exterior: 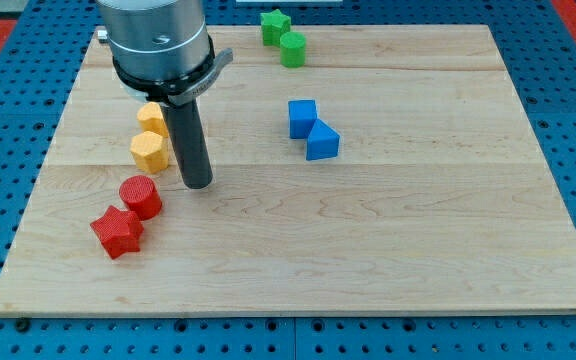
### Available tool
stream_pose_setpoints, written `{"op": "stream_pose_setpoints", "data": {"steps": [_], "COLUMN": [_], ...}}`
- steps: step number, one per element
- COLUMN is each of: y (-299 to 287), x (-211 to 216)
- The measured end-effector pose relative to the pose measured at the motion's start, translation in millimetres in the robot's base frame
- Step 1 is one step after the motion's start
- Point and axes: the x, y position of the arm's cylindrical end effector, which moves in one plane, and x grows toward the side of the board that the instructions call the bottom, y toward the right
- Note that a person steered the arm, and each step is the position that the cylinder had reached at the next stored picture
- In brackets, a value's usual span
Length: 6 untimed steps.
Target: Push the red circle diagonally right below the blue triangle
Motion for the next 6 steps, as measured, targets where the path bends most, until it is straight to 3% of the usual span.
{"op": "stream_pose_setpoints", "data": {"steps": [1, 3, 4, 5, 6], "y": [-28.2, -128.0, -86.5, -62.7, 32.2], "x": [-29.4, -35.3, 21.0, 34.0, 35.7]}}
